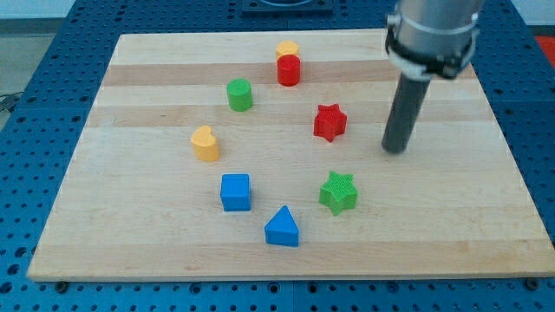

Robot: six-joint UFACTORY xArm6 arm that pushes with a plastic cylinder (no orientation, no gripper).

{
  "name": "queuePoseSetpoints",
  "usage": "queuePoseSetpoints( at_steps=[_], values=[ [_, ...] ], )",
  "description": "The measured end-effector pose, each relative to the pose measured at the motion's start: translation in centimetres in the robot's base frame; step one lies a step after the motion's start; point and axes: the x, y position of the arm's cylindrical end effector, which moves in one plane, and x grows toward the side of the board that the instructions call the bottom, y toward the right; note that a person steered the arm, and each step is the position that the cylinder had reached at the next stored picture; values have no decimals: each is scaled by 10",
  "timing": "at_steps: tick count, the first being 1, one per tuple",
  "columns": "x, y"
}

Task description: Place the red star right to the green circle

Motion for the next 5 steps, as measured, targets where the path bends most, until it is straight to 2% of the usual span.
queuePoseSetpoints(
  at_steps=[2,5],
  values=[
    [18,-20],
    [-75,-63]
  ],
)
